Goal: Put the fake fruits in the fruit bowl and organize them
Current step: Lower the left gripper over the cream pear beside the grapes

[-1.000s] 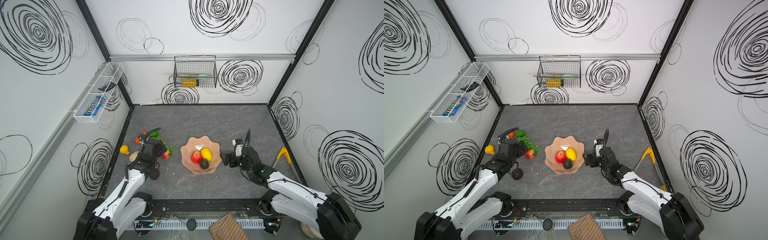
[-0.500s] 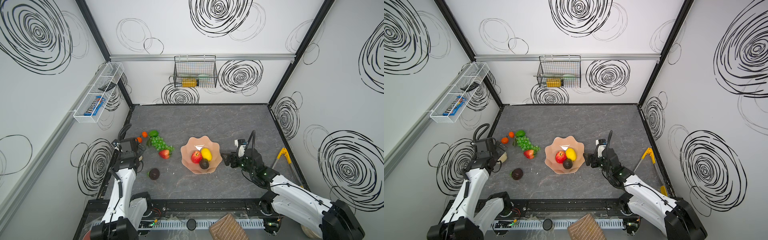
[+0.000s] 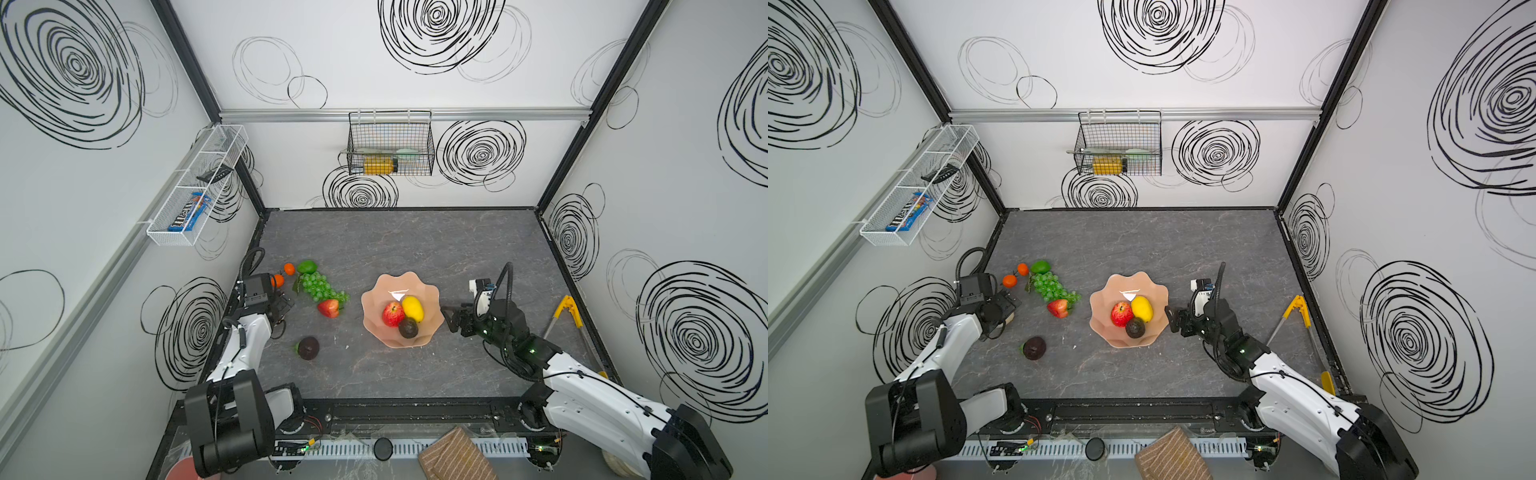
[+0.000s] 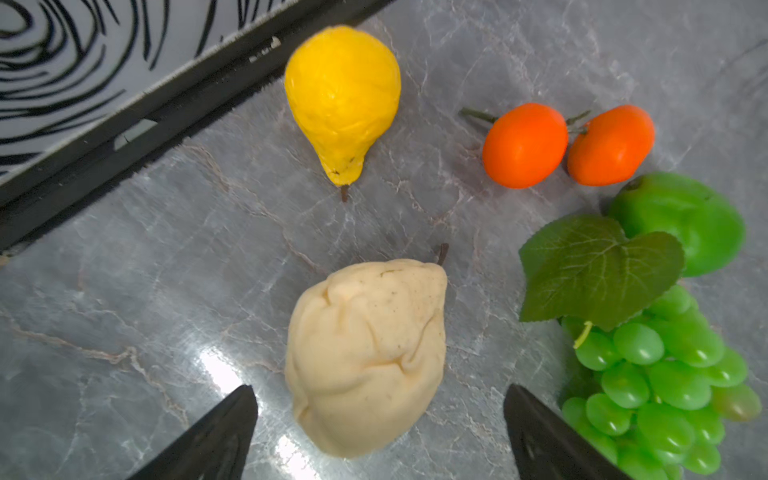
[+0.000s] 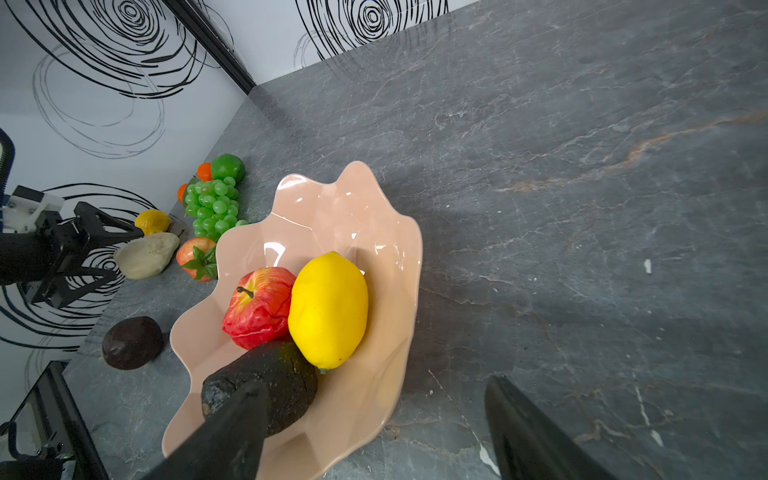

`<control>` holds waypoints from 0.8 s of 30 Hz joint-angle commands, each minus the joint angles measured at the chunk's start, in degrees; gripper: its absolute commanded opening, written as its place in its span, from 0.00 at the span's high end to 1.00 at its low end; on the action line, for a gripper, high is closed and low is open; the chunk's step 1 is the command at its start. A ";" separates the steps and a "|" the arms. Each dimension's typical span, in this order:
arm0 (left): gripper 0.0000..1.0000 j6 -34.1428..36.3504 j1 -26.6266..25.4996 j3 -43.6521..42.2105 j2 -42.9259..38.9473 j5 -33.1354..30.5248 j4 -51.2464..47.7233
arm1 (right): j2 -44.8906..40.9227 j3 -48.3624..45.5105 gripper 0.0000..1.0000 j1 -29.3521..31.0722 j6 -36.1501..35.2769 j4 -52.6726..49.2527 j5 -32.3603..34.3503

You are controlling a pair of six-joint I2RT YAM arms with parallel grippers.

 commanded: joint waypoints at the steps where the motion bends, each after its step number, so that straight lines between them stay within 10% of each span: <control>1: 0.05 1.11 -1.26 0.87 2.11 3.55 2.83 | -0.64 -0.17 0.14 0.51 0.30 -0.09 0.96; 10: 0.12 1.03 -7.92 2.32 1.34 3.73 2.35 | -0.35 -0.35 0.13 0.84 0.30 0.26 1.47; 24: 0.08 -1.29 -2.84 1.33 2.37 3.86 4.04 | -0.18 -0.45 0.12 1.22 0.39 0.70 1.69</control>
